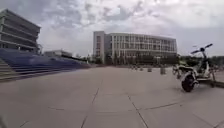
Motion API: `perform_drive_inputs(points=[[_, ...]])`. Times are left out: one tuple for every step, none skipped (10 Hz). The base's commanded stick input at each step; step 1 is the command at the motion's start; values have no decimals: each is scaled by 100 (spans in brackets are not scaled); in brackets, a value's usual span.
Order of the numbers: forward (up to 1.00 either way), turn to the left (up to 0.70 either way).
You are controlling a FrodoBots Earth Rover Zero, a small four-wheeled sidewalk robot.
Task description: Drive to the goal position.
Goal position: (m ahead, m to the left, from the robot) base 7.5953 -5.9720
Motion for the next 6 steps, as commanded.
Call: perform_drive_inputs(points=[[70,0],[70,0],[70,0],[70,0],[70,0],[70,0]])
